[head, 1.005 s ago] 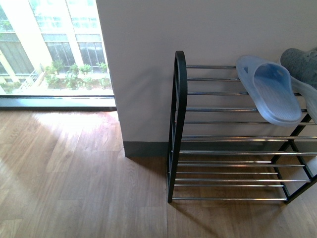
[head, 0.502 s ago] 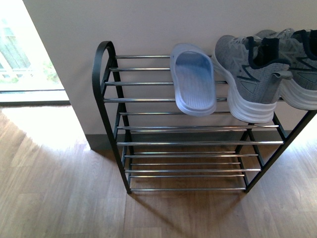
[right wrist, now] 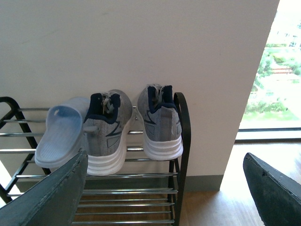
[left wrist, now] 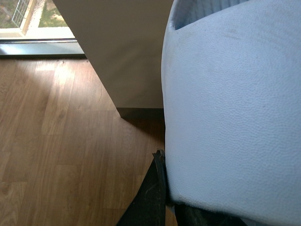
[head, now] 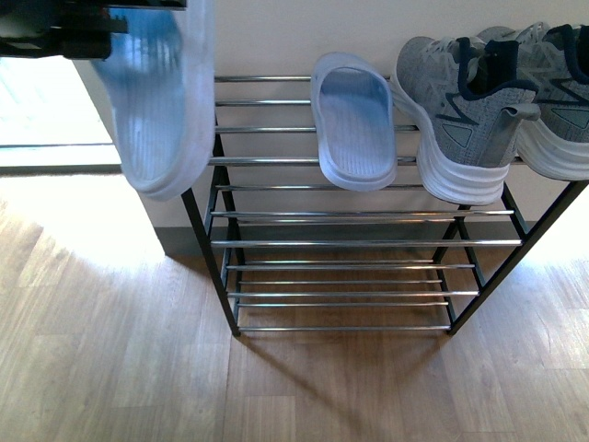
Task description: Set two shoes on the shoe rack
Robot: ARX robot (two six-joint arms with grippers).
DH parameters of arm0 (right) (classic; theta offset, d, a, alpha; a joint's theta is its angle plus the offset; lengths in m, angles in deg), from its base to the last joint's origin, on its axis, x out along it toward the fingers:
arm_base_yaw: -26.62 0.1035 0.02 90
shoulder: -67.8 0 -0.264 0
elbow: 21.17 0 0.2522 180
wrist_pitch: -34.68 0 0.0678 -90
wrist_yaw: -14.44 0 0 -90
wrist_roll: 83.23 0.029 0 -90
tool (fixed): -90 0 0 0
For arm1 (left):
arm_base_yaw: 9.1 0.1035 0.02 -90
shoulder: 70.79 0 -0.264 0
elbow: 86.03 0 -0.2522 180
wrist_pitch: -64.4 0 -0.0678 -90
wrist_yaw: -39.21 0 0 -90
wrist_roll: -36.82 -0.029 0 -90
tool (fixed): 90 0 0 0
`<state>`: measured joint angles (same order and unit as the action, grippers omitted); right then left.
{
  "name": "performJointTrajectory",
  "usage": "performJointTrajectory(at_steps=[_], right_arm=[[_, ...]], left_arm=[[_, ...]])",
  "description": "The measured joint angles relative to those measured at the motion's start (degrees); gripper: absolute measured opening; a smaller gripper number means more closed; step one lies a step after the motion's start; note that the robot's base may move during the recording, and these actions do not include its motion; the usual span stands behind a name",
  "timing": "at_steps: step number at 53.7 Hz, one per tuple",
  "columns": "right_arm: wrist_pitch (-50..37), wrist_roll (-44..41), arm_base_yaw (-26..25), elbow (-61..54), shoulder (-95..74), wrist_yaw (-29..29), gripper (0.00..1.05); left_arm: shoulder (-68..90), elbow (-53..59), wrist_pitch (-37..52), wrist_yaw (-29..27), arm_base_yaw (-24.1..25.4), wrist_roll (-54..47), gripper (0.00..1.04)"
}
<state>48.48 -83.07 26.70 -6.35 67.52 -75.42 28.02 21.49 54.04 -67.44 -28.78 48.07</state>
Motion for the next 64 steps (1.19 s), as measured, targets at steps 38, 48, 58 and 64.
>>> performJointTrajectory(at_steps=[38, 48, 58, 64], right_arm=[[0.0, 0.0, 0.0, 0.0, 0.0, 0.0, 0.96], [0.0, 0.0, 0.0, 0.0, 0.0, 0.0, 0.96], [0.0, 0.0, 0.0, 0.0, 0.0, 0.0, 0.96], [0.0, 0.0, 0.0, 0.0, 0.0, 0.0, 0.96]], left_arm=[[31.5, -31.5, -10.4, -3.1, -2.5, -4.1, 0.14], [30.4, -30.9, -10.8, 2.0, -3.1, -2.3, 0.39], [19.8, -23.8, -9.3, 7.4, -3.3, -0.8, 0.69], [4.2, -17.0, -5.5, 7.7, -1.5, -1.5, 0.94]])
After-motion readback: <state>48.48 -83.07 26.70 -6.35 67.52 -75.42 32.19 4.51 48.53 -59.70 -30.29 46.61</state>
